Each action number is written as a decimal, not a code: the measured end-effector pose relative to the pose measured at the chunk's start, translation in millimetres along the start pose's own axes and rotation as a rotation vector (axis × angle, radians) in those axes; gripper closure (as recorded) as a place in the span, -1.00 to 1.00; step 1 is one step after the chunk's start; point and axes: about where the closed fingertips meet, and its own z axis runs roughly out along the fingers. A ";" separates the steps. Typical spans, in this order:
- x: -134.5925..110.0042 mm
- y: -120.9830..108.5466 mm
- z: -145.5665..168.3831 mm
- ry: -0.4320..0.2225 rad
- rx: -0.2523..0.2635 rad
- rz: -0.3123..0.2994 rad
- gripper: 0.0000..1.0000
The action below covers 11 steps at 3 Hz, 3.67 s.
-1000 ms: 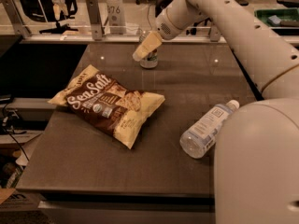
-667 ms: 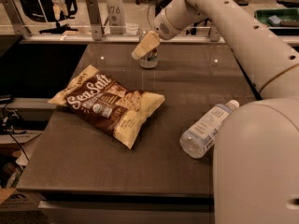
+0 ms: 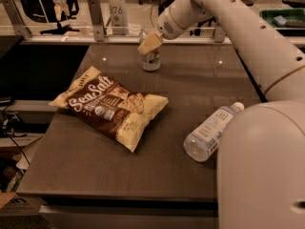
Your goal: Move 7up can near blue plastic bottle
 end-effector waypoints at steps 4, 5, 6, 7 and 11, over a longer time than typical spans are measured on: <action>38.9 48.3 -114.3 0.002 -0.072 0.032 1.00; 54.0 67.9 -136.4 -0.002 -0.086 0.049 1.00; 75.4 85.4 -151.7 0.002 -0.094 0.074 1.00; 93.8 98.9 -160.4 0.010 -0.096 0.090 1.00; 143.0 119.4 -177.5 -0.022 -0.037 0.151 0.70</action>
Offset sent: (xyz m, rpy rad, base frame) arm -0.0656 -0.0627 0.0466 0.0064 0.0486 0.0296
